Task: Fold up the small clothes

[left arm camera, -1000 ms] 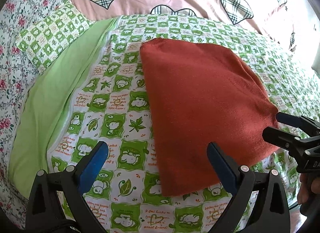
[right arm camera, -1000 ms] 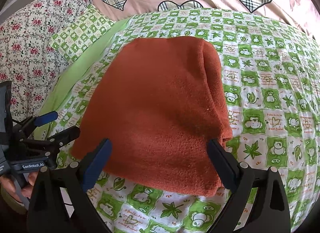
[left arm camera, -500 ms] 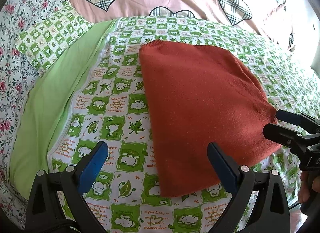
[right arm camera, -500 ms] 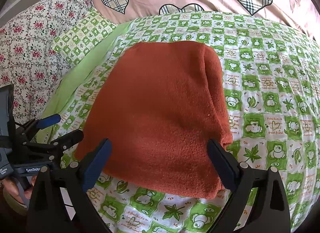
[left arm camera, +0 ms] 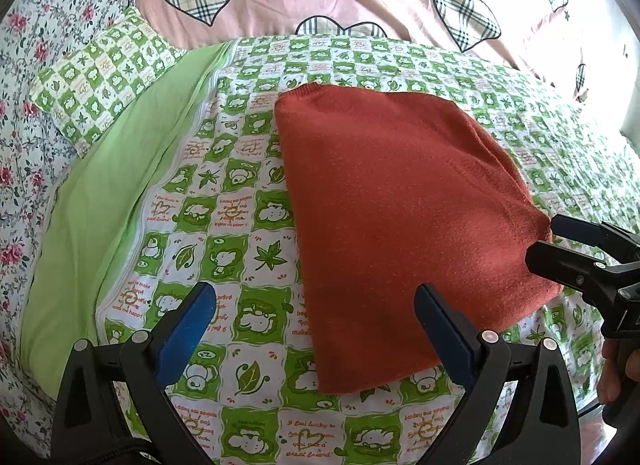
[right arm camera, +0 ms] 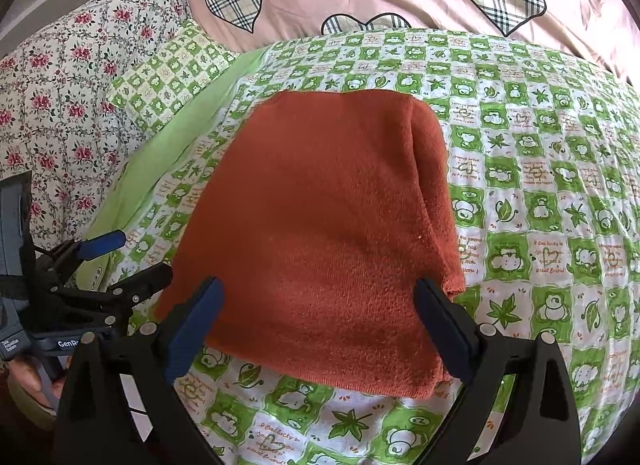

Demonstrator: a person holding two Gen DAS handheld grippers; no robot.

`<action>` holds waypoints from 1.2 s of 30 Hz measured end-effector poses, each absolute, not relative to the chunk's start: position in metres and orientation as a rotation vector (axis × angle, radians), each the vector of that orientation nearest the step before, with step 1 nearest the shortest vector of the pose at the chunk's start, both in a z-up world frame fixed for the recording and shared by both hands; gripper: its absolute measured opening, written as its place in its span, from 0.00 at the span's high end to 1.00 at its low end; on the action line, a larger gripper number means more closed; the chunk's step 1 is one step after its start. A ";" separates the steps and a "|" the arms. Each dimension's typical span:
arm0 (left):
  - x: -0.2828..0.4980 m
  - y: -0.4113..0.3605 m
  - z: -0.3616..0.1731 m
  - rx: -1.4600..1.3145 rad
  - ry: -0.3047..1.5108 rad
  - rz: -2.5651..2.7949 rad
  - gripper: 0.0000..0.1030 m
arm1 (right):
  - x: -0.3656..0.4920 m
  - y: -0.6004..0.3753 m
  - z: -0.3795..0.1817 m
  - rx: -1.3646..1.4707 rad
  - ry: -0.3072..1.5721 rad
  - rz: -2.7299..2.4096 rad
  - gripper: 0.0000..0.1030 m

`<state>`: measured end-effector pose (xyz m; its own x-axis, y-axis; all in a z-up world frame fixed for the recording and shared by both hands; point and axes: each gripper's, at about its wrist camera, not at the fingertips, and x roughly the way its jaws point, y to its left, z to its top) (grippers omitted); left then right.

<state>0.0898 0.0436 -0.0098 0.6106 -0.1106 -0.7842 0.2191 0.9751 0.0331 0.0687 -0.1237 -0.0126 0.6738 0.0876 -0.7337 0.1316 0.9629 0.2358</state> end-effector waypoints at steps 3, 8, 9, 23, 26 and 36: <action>0.090 0.043 -0.009 0.131 0.895 -0.192 0.03 | 0.069 -0.123 -0.013 0.281 0.834 -0.026 0.07; 0.090 0.043 -0.009 0.132 0.894 -0.194 0.03 | 0.068 -0.122 -0.012 0.280 0.833 -0.022 0.07; 0.090 0.043 -0.009 0.132 0.893 -0.193 0.03 | 0.068 -0.122 -0.012 0.279 0.833 -0.020 0.07; 0.090 0.042 -0.008 0.134 0.893 -0.199 0.03 | 0.069 -0.123 -0.012 0.279 0.833 -0.016 0.07; 0.090 0.041 -0.008 0.137 0.893 -0.201 0.03 | 0.069 -0.123 -0.012 0.278 0.834 -0.016 0.07; 0.091 0.040 -0.008 0.136 0.891 -0.208 0.03 | 0.069 -0.125 -0.010 0.279 0.829 -0.012 0.07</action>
<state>0.0910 0.0404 -0.0081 0.6100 -0.1235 -0.7827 0.2362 0.9712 0.0308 0.0690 -0.1247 -0.0101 0.6778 0.0978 -0.7287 0.1188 0.9635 0.2398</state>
